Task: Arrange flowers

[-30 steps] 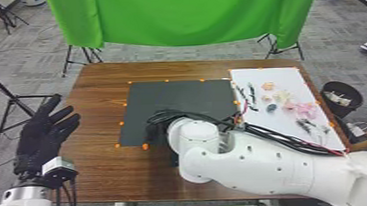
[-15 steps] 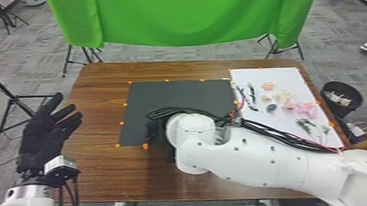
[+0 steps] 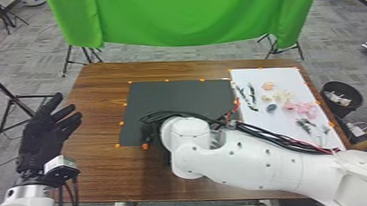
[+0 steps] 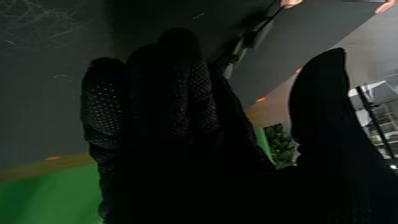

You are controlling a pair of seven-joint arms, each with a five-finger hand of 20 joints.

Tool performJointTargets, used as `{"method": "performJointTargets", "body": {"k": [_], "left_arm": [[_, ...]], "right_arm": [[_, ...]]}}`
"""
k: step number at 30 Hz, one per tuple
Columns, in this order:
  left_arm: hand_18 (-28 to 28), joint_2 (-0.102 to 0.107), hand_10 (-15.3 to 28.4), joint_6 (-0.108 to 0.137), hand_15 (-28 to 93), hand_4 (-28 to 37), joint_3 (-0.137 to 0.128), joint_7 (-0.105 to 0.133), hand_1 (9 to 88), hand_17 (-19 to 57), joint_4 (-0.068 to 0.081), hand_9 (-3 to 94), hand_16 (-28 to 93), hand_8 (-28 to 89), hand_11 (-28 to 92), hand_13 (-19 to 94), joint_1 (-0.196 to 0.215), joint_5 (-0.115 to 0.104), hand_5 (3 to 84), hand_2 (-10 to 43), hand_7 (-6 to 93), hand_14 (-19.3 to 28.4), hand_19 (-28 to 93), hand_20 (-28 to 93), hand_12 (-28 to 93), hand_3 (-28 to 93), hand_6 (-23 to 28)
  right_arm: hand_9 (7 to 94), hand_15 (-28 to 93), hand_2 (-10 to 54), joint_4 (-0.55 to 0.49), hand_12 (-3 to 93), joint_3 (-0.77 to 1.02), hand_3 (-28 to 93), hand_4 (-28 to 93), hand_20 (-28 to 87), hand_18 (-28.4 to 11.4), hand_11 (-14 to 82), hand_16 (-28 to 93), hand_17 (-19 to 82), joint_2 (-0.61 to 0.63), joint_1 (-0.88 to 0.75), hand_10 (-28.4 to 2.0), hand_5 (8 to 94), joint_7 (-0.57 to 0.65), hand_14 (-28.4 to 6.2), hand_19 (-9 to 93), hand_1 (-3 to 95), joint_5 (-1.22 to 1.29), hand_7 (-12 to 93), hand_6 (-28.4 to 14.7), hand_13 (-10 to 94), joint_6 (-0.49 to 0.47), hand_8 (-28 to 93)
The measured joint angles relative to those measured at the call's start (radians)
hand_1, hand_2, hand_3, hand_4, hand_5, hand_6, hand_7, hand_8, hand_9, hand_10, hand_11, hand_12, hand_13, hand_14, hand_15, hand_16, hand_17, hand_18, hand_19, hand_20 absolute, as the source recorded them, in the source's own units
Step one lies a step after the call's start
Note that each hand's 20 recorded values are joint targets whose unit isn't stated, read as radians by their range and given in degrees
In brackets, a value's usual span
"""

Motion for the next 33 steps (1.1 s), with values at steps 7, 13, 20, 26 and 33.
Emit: {"method": "performJointTargets", "body": {"k": [7,13,20,26,33], "left_arm": [[25.5,-0.002,18.6,0.007,53,-20.8,-0.035,0.015,29.9,-7.0,-0.015,31.2,-11,-8,27,20,0.05,-0.01,34.3,6.6,9.6,25.6,51,5,11,64,7.9],[25.6,0.02,18.7,0.03,53,-20.8,-0.052,0.071,29.9,-7.1,-0.033,31.2,-11,-8,27,20,0.138,-0.038,34.3,6.7,9.6,25.6,51,5,11,64,7.9],[25.5,0.058,18.7,0.066,53,-20.8,-0.1,0.131,29.9,-7.1,-0.069,31.2,-11,-8,27,20,0.221,-0.074,34.2,6.7,9.6,25.5,50,5,11,64,7.8],[25.6,0.11,18.6,0.096,53,-20.9,-0.126,0.202,29.8,-7.1,-0.09,31.1,-11,-8,27,20,0.291,-0.123,34.3,6.6,9.7,25.5,50,5,11,64,7.9],[25.6,0.155,18.6,0.112,53,-20.9,-0.092,0.236,29.8,-7.1,-0.091,31.2,-11,-8,27,20,0.284,-0.163,34.4,6.6,9.7,25.6,50,5,11,64,7.9]], "right_arm": [[67.8,71,12.1,-0.104,21.8,-0.071,78,-14,5,-18.8,49.3,13,56,0.065,0.041,-25.2,46.1,0.006,-18.3,93,14.4,-0.06,11,-12.2,72,0.14,-8],[67.2,67,10.6,-0.257,20.8,0.094,73,-14,-11,-18.4,40.1,12,57,0.181,0.021,-27.0,46.9,0.009,-19.7,93,18.5,-0.061,10,-13.3,70,0.108,-7],[60.5,63,6.7,-0.421,18.7,0.444,72,-15,-23,-26.9,29.7,9,48,0.346,-0.157,-28.4,44.6,0.118,-23.9,90,24.1,-0.059,9,-16.1,61,-0.019,-6],[61.8,62,6.0,-0.426,18.4,0.652,71,-16,-24,-25.6,28.9,8,50,0.479,-0.373,-28.4,45.0,0.203,-23.1,89,25.8,-0.032,9,-16.4,64,-0.008,-6],[70.2,59,4.4,-0.387,17.6,0.775,70,-17,-27,-22.7,28.2,8,57,0.547,-0.55,-28.4,46.9,0.273,-20.7,90,28.2,-0.02,8,-17.6,72,0.018,-6]]}}
